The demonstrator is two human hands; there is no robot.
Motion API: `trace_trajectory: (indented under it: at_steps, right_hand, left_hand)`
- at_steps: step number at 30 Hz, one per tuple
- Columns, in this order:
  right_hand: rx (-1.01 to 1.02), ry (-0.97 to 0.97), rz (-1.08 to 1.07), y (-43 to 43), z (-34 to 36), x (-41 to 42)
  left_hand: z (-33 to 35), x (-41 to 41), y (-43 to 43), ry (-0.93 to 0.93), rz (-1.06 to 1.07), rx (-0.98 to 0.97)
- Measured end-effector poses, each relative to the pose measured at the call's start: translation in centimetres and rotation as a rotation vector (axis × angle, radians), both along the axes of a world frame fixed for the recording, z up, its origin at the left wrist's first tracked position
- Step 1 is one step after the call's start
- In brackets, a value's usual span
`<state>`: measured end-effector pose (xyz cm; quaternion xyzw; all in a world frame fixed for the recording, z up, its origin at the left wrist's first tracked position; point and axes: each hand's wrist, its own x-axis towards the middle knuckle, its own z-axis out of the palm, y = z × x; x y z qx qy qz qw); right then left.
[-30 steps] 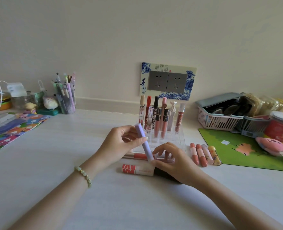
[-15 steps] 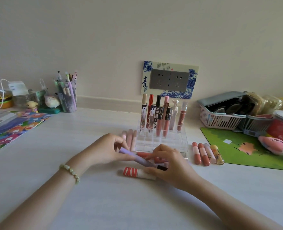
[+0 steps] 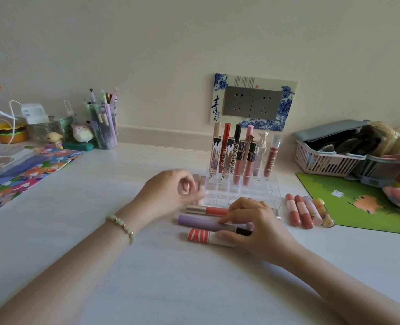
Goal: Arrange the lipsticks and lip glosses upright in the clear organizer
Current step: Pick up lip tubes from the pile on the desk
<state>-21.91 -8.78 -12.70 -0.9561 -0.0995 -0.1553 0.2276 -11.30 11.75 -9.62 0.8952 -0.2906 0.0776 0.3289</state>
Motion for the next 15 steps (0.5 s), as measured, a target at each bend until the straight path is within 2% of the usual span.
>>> trace_trajectory:
  at_steps: [2,5,8,15]
  right_hand:
    - [0.019,-0.012,0.001,-0.1,-0.2,0.3]
    - [0.041,-0.012,-0.005,-0.1,-0.3,0.8]
    - [0.021,-0.013,-0.014,-0.2,-0.1,0.9]
    - [0.006,0.009,-0.013,-0.3,-0.1,1.0]
  left_hand:
    - [0.3,1.9,-0.5,0.025,-0.023,0.133]
    - [0.6,4.8,-0.6,0.206,-0.117,0.310]
    - [0.6,6.5,-0.9,0.332,-0.211,0.357]
    - [0.5,7.5,-0.5,0.393,-0.236,0.390]
